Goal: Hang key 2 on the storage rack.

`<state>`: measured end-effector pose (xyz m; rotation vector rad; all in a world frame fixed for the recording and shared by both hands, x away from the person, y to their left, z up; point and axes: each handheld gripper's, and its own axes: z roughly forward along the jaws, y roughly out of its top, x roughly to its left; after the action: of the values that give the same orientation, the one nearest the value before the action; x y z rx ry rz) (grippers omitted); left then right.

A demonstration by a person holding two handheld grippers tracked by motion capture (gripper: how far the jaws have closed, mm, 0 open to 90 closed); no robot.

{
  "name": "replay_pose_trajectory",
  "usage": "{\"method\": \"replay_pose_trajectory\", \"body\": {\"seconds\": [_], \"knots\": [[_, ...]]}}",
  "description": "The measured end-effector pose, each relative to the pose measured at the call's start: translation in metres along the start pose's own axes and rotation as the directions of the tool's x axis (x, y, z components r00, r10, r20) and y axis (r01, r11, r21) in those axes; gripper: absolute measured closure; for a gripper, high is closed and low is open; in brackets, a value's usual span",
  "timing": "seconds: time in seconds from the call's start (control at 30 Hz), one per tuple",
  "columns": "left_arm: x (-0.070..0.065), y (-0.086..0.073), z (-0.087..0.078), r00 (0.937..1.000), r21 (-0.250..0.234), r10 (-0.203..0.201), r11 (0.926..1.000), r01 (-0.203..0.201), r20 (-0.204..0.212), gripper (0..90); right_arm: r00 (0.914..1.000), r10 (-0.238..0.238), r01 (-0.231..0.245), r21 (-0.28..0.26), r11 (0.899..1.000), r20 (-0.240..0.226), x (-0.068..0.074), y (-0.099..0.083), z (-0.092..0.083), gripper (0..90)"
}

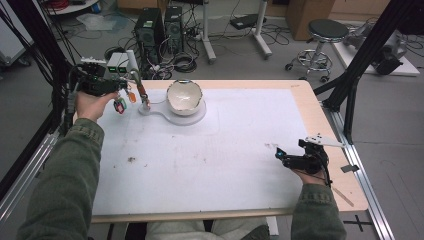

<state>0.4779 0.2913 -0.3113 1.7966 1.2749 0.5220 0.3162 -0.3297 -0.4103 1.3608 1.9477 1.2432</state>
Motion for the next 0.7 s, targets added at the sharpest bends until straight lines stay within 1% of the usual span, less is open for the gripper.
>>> {"method": "replay_pose_trajectory", "body": {"seconds": [0.07,0.17,0.27,0.37,0.53,0.57,0.6,0.63,0.7], "knots": [[0.0,0.0,0.001,1.0,0.009,0.01,0.9999,-0.01,0.001,78.5,1.0,0.002,-0.002,0.002,1.0,-0.001,0.0,0.0,0.0,0.7],[-0.001,-0.001,0.004,1.0,0.01,0.006,0.9999,-0.006,0.004,78.4,1.0,0.006,-0.006,0.001,1.0,-0.002,0.0,0.0,0.0,0.7],[-0.002,-0.001,0.006,0.9999,0.028,0.015,0.9995,-0.015,0.005,78.4,1.0,0.007,-0.007,0.001,1.0,-0.001,0.0,0.0,-0.001,0.7],[-0.004,-0.002,0.01,1.0,0.037,0.008,0.9993,-0.009,0.005,78.4,1.0,0.005,-0.005,-0.001,1.0,-0.001,-0.001,0.0,-0.001,0.7],[-0.005,-0.003,0.015,0.9997,0.054,0.023,0.9983,-0.023,0.004,77.8,1.0,0.005,-0.005,-0.001,1.0,-0.002,-0.001,0.0,0.0,0.7],[-0.005,-0.004,0.016,0.9998,0.063,0.019,0.9978,-0.019,-0.003,76.7,1.0,0.009,-0.009,-0.001,1.0,-0.003,0.0,0.0,0.0,0.7],[-0.004,-0.004,0.017,0.9999,0.072,0.013,0.9973,-0.014,0.003,74.1,1.0,0.007,-0.007,0.002,1.0,-0.004,0.0,0.0,-0.001,0.7],[-0.003,-0.005,0.017,0.9999,0.083,0.007,0.9965,-0.008,0.009,68.9,1.0,0.006,-0.006,0.004,1.0,-0.005,0.0,0.0,-0.001,0.7],[-0.002,-0.004,0.016,1.0,0.077,-0.002,0.997,0.002,0.003,58.4,1.0,0.007,-0.007,0.004,1.0,-0.005,0.0,0.0,-0.001,0.7]]}}
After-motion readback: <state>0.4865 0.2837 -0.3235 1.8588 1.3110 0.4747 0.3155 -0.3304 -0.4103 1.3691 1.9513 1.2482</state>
